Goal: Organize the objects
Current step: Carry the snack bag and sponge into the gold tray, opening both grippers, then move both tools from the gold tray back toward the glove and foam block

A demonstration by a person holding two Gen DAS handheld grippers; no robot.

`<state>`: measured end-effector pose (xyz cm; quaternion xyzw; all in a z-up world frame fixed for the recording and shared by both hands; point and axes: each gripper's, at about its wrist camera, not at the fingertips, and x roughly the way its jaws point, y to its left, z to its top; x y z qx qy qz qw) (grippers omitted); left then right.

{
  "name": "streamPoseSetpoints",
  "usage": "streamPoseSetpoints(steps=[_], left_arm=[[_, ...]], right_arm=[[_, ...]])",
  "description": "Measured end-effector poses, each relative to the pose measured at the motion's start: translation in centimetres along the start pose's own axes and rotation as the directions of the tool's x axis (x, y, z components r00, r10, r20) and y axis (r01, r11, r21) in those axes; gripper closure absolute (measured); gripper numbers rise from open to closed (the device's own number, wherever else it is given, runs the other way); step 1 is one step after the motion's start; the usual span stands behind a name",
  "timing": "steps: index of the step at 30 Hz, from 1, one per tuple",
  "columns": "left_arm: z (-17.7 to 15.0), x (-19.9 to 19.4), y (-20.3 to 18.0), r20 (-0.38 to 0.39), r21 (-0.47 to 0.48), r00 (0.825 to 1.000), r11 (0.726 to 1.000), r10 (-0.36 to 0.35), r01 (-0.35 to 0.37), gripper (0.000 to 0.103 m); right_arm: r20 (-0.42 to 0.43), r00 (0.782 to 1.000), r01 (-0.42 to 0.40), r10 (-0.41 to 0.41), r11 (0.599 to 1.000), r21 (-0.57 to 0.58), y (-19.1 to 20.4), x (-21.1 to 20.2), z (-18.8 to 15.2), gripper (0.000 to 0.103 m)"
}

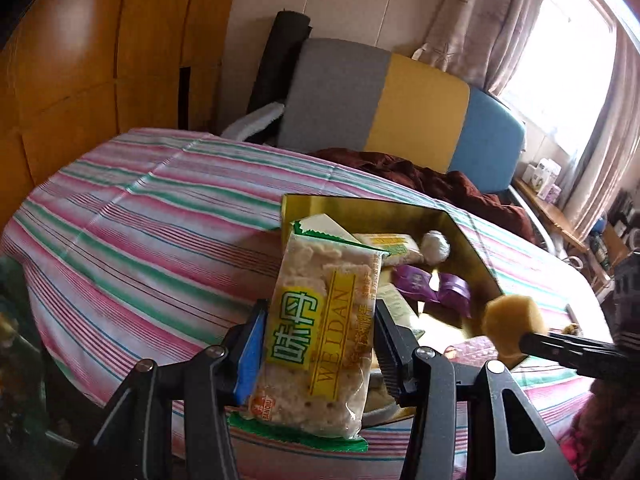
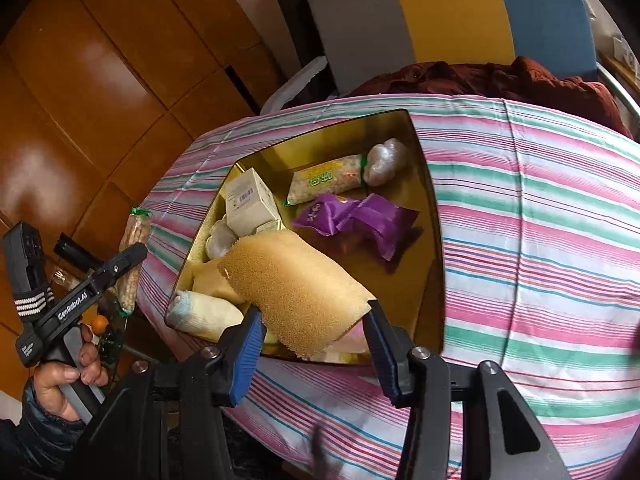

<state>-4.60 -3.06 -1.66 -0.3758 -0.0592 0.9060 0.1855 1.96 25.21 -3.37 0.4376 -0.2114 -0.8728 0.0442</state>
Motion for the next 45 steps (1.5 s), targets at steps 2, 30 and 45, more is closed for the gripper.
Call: streamPoseSetpoints(steps=[2,30,45], left_arm=[[0.1,0.3,-0.5,-0.013,-0.008,0.999,0.999,-0.043,0.043,0.053],[0.7,7.7,-3.9,-0.176,-0.122,0.977,0.988,-0.119,0.098,0.053],[0.0,6.1,-5.3,-0.099,0.066,0.995,0.998,0.006,0.000,0.042]], right_arm=[[0.003,1.000,0.003,-0.003,1.000,0.000,0.1,0.2,0.2,0.053],[-0.054,0.985,0.164,-0.164,0.986,-0.018,0.1,5.1,3.0,0.050],[-0.041,0.991,0.128,-0.127,0.992,0.018,-0.2,5.0,2.7,0.042]])
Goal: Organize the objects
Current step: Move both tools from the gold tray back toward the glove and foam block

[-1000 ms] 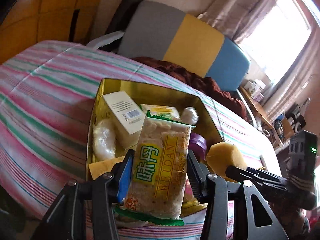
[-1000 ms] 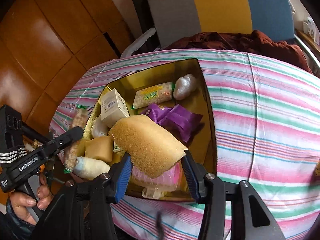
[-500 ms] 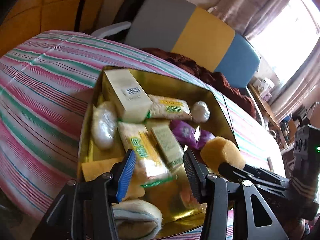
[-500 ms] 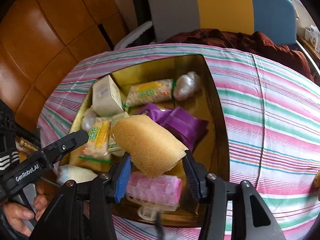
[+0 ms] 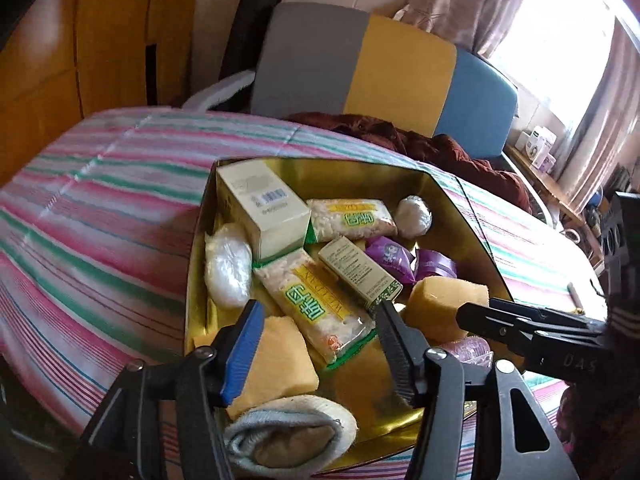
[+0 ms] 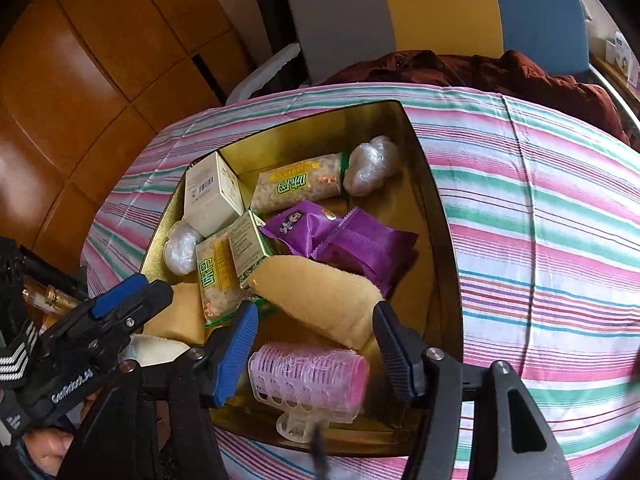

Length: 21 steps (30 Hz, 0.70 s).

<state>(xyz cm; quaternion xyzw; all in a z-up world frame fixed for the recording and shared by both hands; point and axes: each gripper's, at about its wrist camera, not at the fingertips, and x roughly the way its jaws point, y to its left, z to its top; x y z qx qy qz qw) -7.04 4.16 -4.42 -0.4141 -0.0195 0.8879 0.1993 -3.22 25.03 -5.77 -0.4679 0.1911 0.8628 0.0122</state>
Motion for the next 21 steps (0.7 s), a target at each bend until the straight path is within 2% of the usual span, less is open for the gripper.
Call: streamPoseSetpoints(steps=[13,21], left_arm=[[0.7,-2.3,-2.2,0.072,0.091,0.997,0.995,0.024,-0.031,0.037],[1.0,-4.1,-4.6,0.125,0.182,0.992,0.983,0.002,-0.025,0.034]], right_arm=[[0.069,0.997,0.047,-0.046,0.999,-0.014,0.6,-2.6,-0.9,0.042],[0.098,0.993,0.072,-0.071,0.997,-0.012,0.2,-4.4,-1.5,0.042]])
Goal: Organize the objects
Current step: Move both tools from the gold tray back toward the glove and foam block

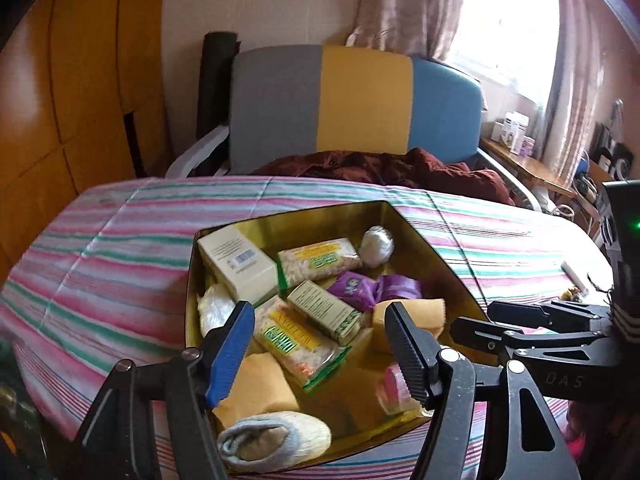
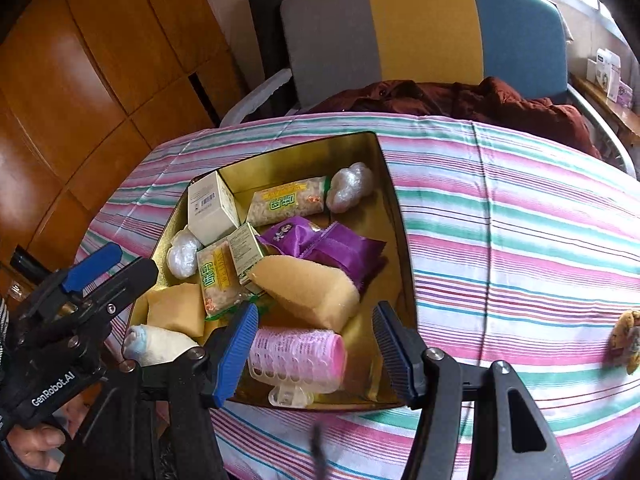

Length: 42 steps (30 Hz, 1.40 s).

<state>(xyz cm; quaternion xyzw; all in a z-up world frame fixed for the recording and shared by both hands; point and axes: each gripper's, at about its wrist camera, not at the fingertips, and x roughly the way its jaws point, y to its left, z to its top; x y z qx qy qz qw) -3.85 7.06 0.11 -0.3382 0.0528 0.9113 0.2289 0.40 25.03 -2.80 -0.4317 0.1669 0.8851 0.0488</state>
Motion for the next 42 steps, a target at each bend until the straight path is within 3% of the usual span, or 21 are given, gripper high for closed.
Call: streamPoseSetpoints(steps=[13,23,31,39,42], left_arm=[[0.3,-0.5,-4.0,0.002,0.110,0.997,0.991,-0.073,0.073,0.034],[0.8,0.1,-8.6,-0.019,0.213,0.988,0.965,-0.150,0.151,0.034],[0.8,1.2,-13.6,-0.063,0.308,0.973,0.924,-0.220,0.228,0.032],[0.8,2.7,-19.3,-0.125,0.379,0.947,0.868,-0.295,0.320,0.032],[0.9,3.7,-21.5,-0.161,0.400,0.934,0.844,-0.318,0.357,0.032]], right_arm=[[0.043,0.994,0.096,-0.099,0.994,0.056,-4.8,-3.5,0.2,0.042],[0.047,0.978,0.189,-0.204,0.957,0.222,-13.2,-7.5,0.6,0.042],[0.024,0.954,0.266,-0.298,0.882,0.388,-21.8,-11.0,-0.2,0.042],[0.011,0.925,0.301,-0.380,0.749,0.590,-31.0,-15.3,-2.4,0.042],[-0.010,0.917,0.319,-0.398,0.720,0.617,-33.5,-15.6,-2.6,0.042]])
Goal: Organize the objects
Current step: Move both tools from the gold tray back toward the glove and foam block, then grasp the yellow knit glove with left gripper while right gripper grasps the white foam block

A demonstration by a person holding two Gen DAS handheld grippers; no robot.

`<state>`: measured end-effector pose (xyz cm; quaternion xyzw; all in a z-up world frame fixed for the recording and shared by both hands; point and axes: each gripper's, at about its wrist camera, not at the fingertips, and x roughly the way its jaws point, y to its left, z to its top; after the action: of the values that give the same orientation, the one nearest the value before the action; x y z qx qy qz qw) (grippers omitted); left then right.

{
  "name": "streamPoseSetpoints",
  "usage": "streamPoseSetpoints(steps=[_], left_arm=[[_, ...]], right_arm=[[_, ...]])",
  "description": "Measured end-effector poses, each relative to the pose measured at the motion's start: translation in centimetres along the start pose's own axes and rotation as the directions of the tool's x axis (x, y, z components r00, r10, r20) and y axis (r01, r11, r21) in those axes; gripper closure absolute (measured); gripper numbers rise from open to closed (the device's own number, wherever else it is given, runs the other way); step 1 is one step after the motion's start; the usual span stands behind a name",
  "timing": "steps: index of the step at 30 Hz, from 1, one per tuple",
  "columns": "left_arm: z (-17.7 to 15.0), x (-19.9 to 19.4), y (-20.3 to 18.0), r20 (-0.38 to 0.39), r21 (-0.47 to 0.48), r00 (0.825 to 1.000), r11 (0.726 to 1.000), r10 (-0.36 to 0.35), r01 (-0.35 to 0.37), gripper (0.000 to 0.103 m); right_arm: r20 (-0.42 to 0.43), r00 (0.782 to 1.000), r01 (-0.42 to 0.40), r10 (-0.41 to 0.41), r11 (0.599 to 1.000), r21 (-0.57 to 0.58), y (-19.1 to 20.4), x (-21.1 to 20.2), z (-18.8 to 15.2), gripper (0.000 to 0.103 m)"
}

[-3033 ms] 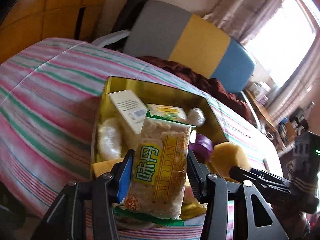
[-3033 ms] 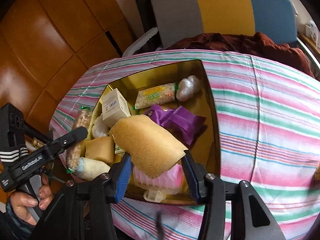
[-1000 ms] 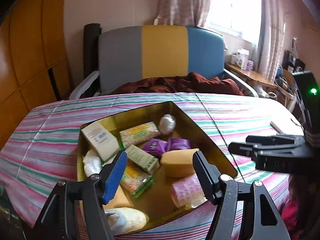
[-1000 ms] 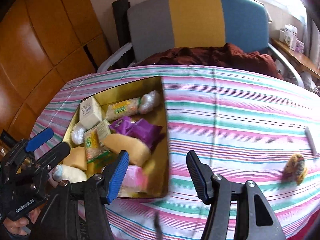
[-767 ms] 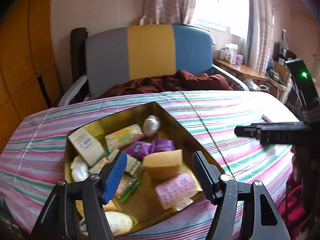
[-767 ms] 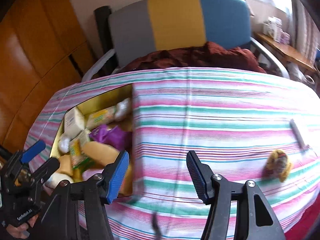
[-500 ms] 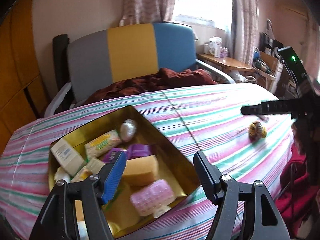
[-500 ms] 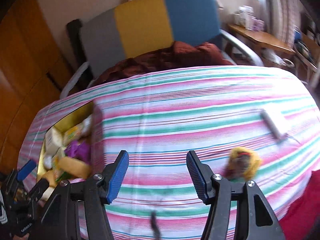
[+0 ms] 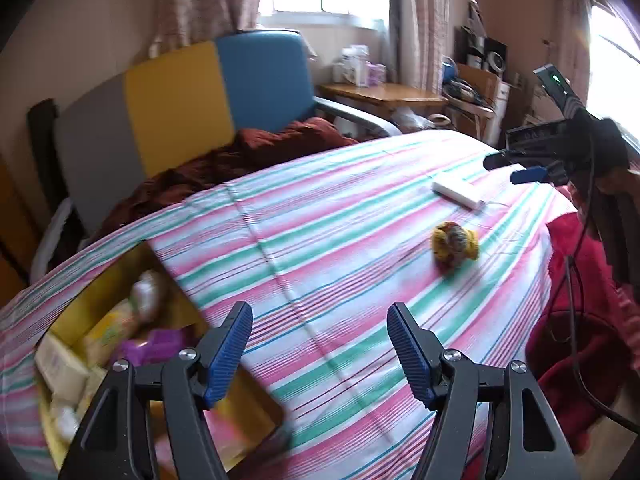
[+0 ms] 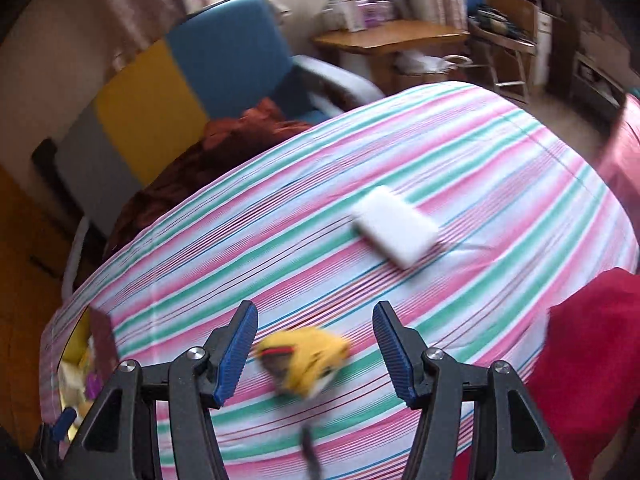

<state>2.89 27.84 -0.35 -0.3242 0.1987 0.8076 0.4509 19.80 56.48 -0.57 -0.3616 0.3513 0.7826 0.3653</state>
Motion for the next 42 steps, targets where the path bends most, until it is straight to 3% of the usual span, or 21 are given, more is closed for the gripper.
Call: streamPoseSetpoints(steps=[8,16,20,22,24,27,32,34,42], left_arm=[[3.0,5.8,-4.2,-0.082,0.025,0.985,0.988,-0.153,0.155,0.032],[4.6,11.2,-6.6,-0.153,0.010,0.956,0.967,-0.250,0.255,0.032],[5.1,13.1,-7.1,-0.176,-0.020,0.940,0.956,-0.291,0.293,0.031],[5.4,13.8,-7.4,-0.184,-0.032,0.930,0.947,-0.319,0.318,0.031],[5.7,14.2,-7.7,-0.183,-0.032,0.924,0.941,-0.337,0.337,0.031],[6.2,14.6,-8.1,-0.178,-0.034,0.916,0.933,-0.359,0.359,0.030],[7.2,16.1,-9.1,-0.189,-0.063,0.901,0.920,-0.391,0.386,0.030],[7.6,16.5,-9.6,-0.188,-0.059,0.902,0.921,-0.388,0.384,0.029],[7.8,18.0,-11.8,-0.227,-0.018,0.892,0.918,-0.390,0.396,0.029]], right_arm=[[-0.076,0.995,0.060,-0.063,0.997,-0.042,-3.0,4.7,2.9,0.042],[-0.158,0.977,0.106,-0.144,0.968,-0.227,-3.2,11.4,5.9,0.042],[-0.158,0.969,0.137,-0.190,0.945,-0.298,-3.1,13.8,6.9,0.042],[-0.139,0.972,0.138,-0.188,0.942,-0.307,-3.3,14.2,7.1,0.033],[-0.125,0.974,0.144,-0.187,0.944,-0.296,-3.6,14.3,7.0,0.031],[-0.111,0.978,0.136,-0.175,0.946,-0.293,-3.9,13.9,6.8,0.031],[-0.109,0.991,0.058,-0.082,0.975,-0.213,-4.6,12.3,7.3,0.032],[-0.100,0.993,0.042,-0.063,0.979,-0.201,-4.7,11.8,7.5,0.032],[-0.145,0.982,0.080,-0.123,0.960,-0.268,-4.0,14.0,7.5,0.032]])
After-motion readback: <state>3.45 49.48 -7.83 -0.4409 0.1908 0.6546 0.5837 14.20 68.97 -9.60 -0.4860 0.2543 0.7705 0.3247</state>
